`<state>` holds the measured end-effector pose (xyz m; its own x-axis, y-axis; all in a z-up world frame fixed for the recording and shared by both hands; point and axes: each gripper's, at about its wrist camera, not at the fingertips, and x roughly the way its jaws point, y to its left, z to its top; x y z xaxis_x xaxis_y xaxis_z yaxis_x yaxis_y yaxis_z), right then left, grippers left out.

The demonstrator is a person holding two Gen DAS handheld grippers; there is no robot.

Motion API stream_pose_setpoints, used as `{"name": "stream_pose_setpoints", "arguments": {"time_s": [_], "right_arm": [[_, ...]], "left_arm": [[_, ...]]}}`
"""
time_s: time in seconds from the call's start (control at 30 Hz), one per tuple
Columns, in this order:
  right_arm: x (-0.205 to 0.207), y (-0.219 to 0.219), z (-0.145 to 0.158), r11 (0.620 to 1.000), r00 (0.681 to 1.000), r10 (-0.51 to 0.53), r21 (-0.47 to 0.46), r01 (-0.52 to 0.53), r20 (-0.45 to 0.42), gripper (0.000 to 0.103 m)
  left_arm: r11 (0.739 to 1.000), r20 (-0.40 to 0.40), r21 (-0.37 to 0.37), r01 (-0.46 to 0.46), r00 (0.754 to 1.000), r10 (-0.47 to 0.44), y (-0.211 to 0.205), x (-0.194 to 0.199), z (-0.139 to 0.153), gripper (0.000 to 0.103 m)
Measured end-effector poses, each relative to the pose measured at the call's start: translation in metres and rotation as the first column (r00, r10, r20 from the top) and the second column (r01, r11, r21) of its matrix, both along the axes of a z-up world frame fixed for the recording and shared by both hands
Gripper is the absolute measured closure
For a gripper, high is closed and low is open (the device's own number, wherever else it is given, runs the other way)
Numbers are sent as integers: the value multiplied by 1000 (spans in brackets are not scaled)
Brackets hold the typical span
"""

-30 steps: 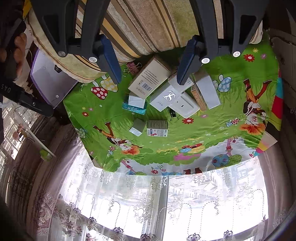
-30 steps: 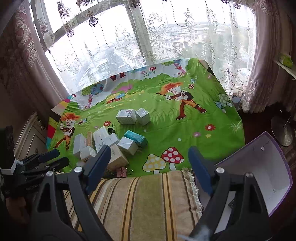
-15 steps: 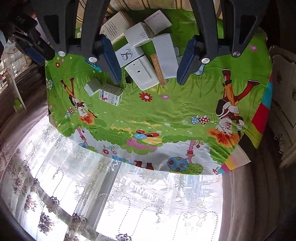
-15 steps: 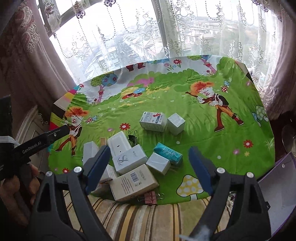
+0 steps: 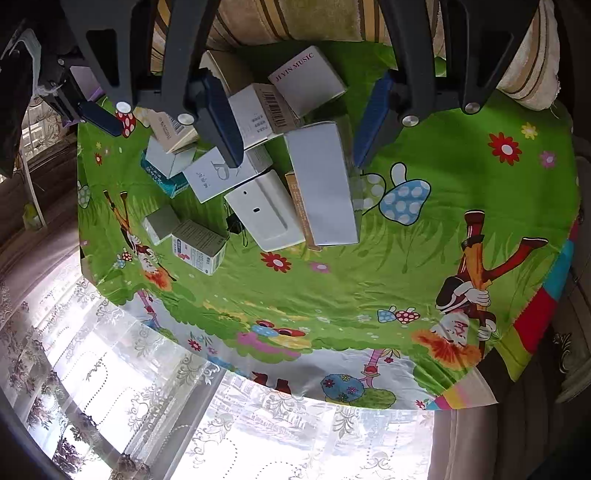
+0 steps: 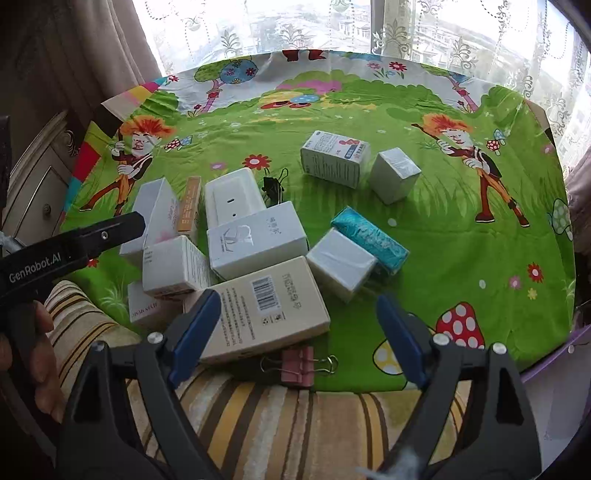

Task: Organize rigid objects
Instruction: 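Reach over the pile and grasp the tall grey-white box with the left tool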

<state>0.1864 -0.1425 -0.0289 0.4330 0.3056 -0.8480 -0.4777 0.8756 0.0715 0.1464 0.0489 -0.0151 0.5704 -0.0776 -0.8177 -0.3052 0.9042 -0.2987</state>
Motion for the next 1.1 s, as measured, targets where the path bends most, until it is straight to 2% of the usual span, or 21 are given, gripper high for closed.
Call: {"name": "stream_pose_setpoints", "arguments": {"time_s": [0.1,0.3,0.37,0.53,0.67,0.93,1.1], "right_arm": [[-6,11,-3,998,998,59,-34,-59,4,15],[-18,30,-8,982,986,167,-86,-165,18,15],[-20,34,-10,979,983,181,-102,-179,17,15],[-19,37,-15,974,981,193,-123,-190,9,15],[-17,35,-14,978,983,185,-101,-183,7,15],[-17,39,-18,974,980,197,-116,-196,-2,14],[-21,43,-17,968,974,226,-113,-224,8,13]], "left_arm": [[997,-19,-71,25,999,-27,-11,-5,-5,41],[992,-25,-91,-83,996,81,6,-14,-6,41],[991,-27,-97,-93,995,91,10,-13,-6,41],[992,9,-70,-104,994,105,13,-5,4,41],[992,17,-40,-121,992,122,17,-5,5,41],[993,-115,40,-111,987,115,12,17,-23,41],[993,-150,59,-101,983,109,12,22,-32,43]]}}
